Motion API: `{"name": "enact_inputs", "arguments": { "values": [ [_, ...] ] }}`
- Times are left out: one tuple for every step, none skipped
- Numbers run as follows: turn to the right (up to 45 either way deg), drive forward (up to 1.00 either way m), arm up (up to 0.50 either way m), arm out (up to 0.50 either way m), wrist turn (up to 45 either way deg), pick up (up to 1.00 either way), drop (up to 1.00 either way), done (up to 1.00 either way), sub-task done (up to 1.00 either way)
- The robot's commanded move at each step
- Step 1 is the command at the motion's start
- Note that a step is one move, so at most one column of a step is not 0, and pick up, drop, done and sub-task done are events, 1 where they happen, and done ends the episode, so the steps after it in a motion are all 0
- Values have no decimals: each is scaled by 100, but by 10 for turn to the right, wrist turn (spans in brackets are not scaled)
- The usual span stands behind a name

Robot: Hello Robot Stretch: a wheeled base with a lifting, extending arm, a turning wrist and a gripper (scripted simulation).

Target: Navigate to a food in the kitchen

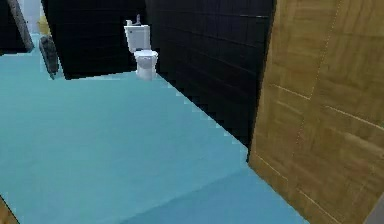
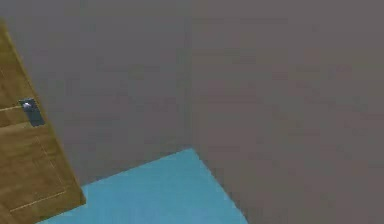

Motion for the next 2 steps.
{"name": "enact_inputs", "arguments": {
  "values": [
    [-300, 0, 0, 0, 0, 0, 0, 0, 0],
    [0, 100, 0, 0, 0, 0, 0, 0, 0]
  ]
}}
